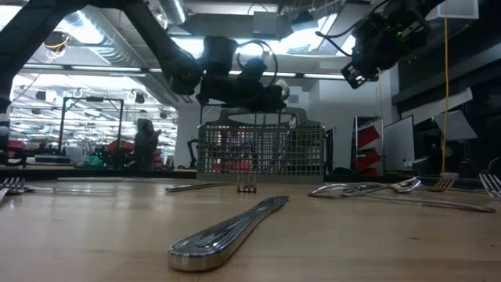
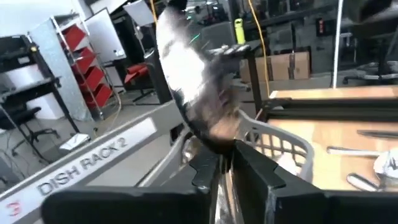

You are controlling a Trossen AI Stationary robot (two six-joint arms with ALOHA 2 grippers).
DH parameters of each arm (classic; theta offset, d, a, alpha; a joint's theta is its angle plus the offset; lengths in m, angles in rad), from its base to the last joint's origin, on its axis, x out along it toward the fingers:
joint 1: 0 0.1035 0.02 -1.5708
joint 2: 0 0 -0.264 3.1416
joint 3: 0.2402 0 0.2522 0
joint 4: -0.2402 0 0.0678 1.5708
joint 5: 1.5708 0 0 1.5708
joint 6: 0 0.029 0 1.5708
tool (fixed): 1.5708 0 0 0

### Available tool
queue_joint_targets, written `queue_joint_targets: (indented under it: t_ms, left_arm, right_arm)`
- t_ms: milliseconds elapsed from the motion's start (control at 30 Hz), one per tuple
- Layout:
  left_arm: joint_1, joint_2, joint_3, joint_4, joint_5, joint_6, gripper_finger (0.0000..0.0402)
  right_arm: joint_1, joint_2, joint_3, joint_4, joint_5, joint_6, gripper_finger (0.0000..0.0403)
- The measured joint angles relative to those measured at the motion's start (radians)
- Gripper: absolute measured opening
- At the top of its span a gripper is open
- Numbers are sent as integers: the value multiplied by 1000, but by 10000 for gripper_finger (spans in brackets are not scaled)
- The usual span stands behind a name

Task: Sort silverware
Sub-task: Put the spoon into the gray silverware organizer

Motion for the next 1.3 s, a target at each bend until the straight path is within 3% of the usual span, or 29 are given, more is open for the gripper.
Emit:
queue_joint_targets:
  t_ms: [167,533,833,1000,1100,1200,1300]
  left_arm:
    - [-11,0,0,-5,0,11,63]
    - [-11,-5,0,-28,-1,-121,128]
    - [-12,-88,0,-148,-1,-268,130]
    - [-21,-154,0,-303,0,-295,130]
    - [-30,-184,0,-439,51,-313,129]
    - [-30,-220,0,-567,166,-316,129]
    - [-29,-238,0,-672,276,-322,129]
  right_arm:
    - [1,0,0,-7,7,53,92]
    - [1,-8,-50,-5,7,136,92]
    - [1,-65,-178,31,-37,144,92]
    - [1,-102,-205,144,-30,311,92]
    - [4,-117,-210,245,112,537,92]
    - [32,-121,-210,319,446,800,92]
    - [65,-125,-210,302,751,934,92]
